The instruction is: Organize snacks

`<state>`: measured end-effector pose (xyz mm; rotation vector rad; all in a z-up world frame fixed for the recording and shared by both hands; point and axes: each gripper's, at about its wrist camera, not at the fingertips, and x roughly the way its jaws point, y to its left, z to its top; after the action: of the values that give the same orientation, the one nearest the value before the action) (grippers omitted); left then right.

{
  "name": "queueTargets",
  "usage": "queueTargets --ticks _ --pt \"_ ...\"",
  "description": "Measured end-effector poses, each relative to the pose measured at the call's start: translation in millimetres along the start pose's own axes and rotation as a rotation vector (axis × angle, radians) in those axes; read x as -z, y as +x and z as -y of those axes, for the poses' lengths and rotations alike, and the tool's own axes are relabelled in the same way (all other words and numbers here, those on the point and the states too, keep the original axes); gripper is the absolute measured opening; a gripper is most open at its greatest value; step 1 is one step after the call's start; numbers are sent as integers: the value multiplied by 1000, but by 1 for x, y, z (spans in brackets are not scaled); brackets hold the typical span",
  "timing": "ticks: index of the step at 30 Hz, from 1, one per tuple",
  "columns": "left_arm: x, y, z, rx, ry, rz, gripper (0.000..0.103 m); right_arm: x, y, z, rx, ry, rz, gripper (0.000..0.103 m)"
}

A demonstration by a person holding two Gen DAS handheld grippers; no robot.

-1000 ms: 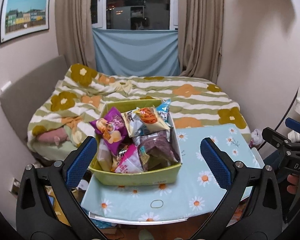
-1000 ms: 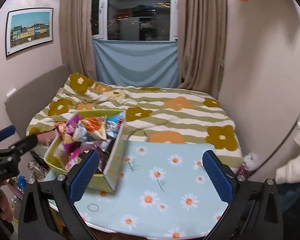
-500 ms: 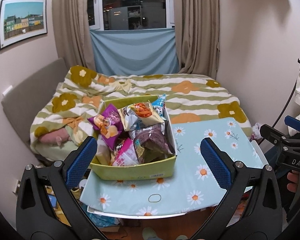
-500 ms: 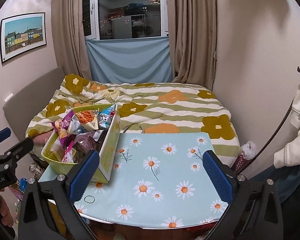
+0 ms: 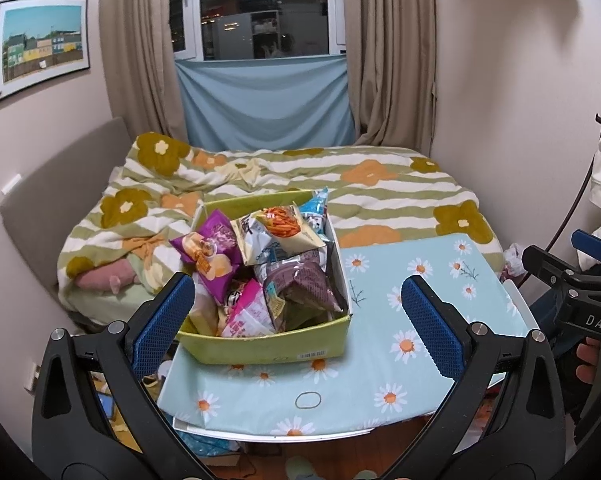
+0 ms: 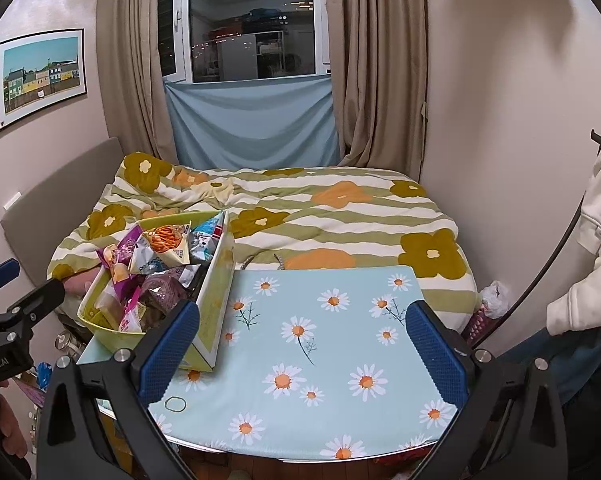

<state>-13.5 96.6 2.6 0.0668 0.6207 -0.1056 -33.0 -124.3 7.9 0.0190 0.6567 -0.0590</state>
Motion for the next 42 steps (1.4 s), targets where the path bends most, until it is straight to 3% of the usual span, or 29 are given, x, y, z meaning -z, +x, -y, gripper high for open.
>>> queueTargets --ticks 42 --pt "3 -2 -20 -15 -42 27 103 0 4 -2 5 1 -9 103"
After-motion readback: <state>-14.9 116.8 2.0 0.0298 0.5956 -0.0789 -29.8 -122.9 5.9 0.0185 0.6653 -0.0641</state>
